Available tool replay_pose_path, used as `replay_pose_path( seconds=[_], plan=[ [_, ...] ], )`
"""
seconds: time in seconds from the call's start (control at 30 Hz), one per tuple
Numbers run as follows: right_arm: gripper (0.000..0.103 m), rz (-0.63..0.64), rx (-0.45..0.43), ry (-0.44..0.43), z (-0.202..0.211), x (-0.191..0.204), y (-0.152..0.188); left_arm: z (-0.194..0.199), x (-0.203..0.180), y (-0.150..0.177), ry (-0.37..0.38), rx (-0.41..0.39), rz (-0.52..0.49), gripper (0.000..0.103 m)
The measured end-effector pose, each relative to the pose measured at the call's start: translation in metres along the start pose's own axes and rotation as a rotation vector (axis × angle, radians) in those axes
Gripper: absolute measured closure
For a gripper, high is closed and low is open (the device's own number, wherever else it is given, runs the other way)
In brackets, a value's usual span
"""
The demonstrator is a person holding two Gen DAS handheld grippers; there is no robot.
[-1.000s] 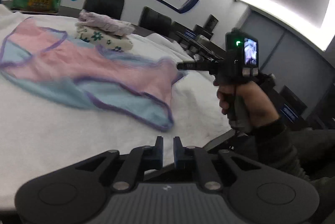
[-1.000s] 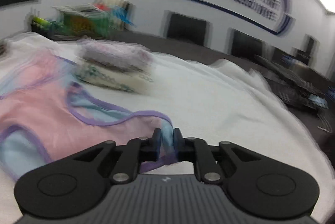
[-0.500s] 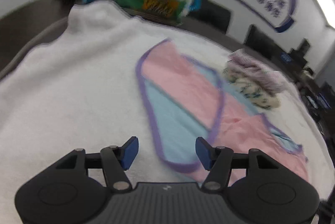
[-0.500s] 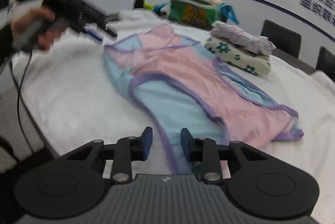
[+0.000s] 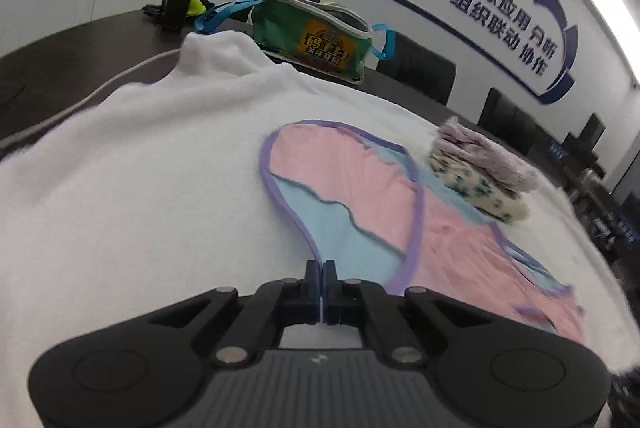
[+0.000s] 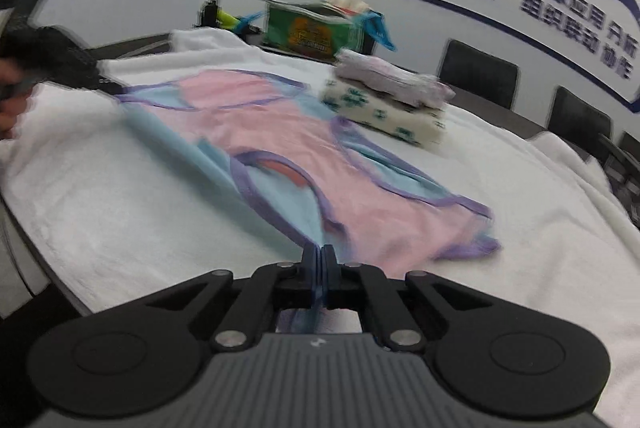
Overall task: Fold clothes
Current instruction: 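Open both grippers and withdraw them from the flattened garment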
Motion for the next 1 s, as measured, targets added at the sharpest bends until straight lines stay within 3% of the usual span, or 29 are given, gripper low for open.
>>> replay_pose_path(
  seconds=[0.13, 0.27, 0.37, 0.4, 0.43, 0.47, 0.5, 0.53, 0.63, 0.7, 0.83, 0.93, 1.0],
  plan=[
    [0.101, -0.002, 0.041, 0.067, 0.007, -0.019, 0.008, 0.047, -0.033, 0.053, 0.083, -0.005, -0.014, 0.103],
    [0.1, -0.075, 0.116, 0.171, 0.004, -0.049, 0.016, 0.065, -0.05, 0.086, 0.146, 0.034, -0.051, 0.101],
    [0.089, -0.099, 0.125, 0.213, 0.01, -0.06, 0.013, 0.074, -0.042, 0.083, 0.13, 0.008, -0.102, 0.096],
    [0.079, -0.116, 0.102, 0.211, 0.016, -0.062, 0.01, 0.078, -0.04, 0.078, 0.124, -0.019, -0.122, 0.094],
    [0.068, -0.132, 0.068, 0.201, 0.022, -0.062, 0.004, 0.081, -0.038, 0.072, 0.123, -0.052, -0.141, 0.087],
    [0.063, -0.144, 0.018, 0.187, 0.028, -0.061, -0.006, 0.082, -0.038, 0.067, 0.136, -0.072, -0.161, 0.078],
    [0.061, -0.151, -0.022, 0.154, 0.03, -0.056, -0.017, 0.08, -0.039, 0.063, 0.166, -0.076, -0.185, 0.062],
    [0.061, -0.159, -0.062, 0.121, 0.033, -0.052, -0.028, 0.073, -0.042, 0.06, 0.201, -0.07, -0.204, 0.052],
    [0.059, -0.112, -0.125, -0.008, 0.016, -0.017, -0.063, 0.047, -0.052, 0.057, 0.299, -0.017, -0.255, 0.052],
    [0.059, -0.032, -0.127, -0.061, -0.009, 0.015, -0.082, 0.031, -0.059, 0.058, 0.324, 0.017, -0.274, 0.052],
    [0.059, 0.073, -0.09, -0.142, -0.06, 0.06, -0.105, 0.012, -0.061, 0.062, 0.325, 0.048, -0.295, 0.048],
    [0.059, 0.071, -0.05, -0.165, -0.084, 0.076, -0.111, 0.003, -0.049, 0.064, 0.259, 0.078, -0.253, 0.047],
    [0.058, 0.061, -0.038, -0.175, -0.09, 0.079, -0.109, 0.006, -0.041, 0.062, 0.28, 0.069, -0.229, 0.047]
  ],
)
Point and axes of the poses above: each gripper's, at about its wrist camera, not at the fingertips, and z roughly against the way its jaws point, x to its left, y to its underside, the point moved 4 cm from there along -z, roughly the way its jaws point, and after that the axes turned 7 degrees about y, right-handed, at the moved point
